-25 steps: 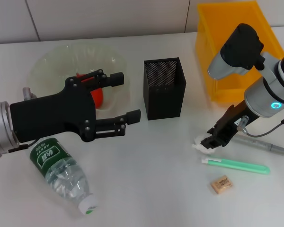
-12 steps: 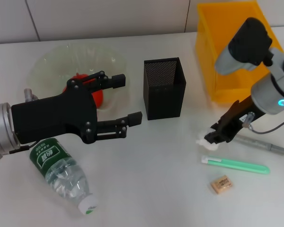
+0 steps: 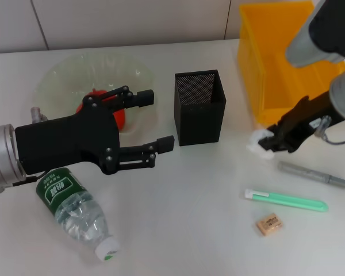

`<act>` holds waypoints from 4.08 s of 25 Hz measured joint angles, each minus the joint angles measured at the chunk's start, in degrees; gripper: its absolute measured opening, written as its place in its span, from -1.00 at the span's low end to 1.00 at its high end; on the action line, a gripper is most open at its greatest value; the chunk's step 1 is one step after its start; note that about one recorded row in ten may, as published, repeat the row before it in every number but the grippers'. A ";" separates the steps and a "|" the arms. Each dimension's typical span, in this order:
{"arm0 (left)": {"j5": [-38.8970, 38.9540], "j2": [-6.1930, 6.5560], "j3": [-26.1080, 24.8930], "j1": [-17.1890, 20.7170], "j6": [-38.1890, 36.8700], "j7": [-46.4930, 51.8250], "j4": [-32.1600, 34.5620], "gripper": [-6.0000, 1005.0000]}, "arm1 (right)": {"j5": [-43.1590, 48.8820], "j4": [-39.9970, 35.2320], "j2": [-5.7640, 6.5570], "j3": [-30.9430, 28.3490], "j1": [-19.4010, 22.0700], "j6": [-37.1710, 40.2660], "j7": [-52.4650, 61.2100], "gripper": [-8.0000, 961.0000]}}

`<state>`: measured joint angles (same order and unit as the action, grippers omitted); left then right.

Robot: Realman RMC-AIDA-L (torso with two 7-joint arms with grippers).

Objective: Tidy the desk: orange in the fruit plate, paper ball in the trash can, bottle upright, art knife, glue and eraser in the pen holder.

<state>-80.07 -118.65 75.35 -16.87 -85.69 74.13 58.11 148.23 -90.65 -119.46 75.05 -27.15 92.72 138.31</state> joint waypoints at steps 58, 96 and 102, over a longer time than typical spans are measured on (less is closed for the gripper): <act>0.07 0.00 0.76 -0.22 -0.09 -0.45 -0.01 0.68 | 4.25 10.35 0.24 -12.45 -1.16 -30.04 -7.27 0.05; 0.23 0.30 -3.51 1.98 0.57 0.51 -2.00 0.68 | -56.94 22.66 0.15 -31.52 17.76 4.68 -53.66 0.63; -3.83 0.44 -5.27 4.24 1.32 4.14 -1.12 0.68 | -62.89 29.96 0.38 -33.26 18.81 9.91 -60.63 0.63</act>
<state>-83.90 -118.21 70.07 -12.63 -84.37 78.27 56.99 85.34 -60.69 -119.08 41.79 -8.34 102.63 77.68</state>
